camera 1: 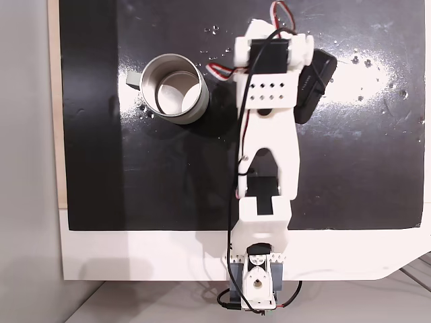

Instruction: Grasp a pengrip and put it in the cup.

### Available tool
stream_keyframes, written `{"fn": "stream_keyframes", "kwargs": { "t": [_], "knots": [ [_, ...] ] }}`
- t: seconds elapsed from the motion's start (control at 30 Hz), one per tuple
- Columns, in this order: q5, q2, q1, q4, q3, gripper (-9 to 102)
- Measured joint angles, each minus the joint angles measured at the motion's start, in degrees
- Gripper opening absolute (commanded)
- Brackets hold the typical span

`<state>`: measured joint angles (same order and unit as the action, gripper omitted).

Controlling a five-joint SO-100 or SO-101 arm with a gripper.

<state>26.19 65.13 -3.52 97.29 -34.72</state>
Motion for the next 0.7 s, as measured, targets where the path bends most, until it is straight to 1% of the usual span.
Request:
{"fn": "stream_keyframes", "kwargs": {
  "t": [0.13, 0.27, 0.4, 0.6, 0.67, 0.7],
  "knots": [
    [-2.9, 8.35, -7.03, -1.14, -3.69, 0],
    [-5.71, 12.92, -12.48, -2.29, -7.38, 0],
    [-7.56, 14.33, -17.49, -2.72, -10.99, 0],
    [-8.79, 14.33, -20.83, -3.6, -13.71, 0],
    [-9.05, 14.33, -21.88, -3.6, -13.8, 3],
    [-9.23, 14.33, -22.41, -3.6, -13.8, 8]
  ]
}}
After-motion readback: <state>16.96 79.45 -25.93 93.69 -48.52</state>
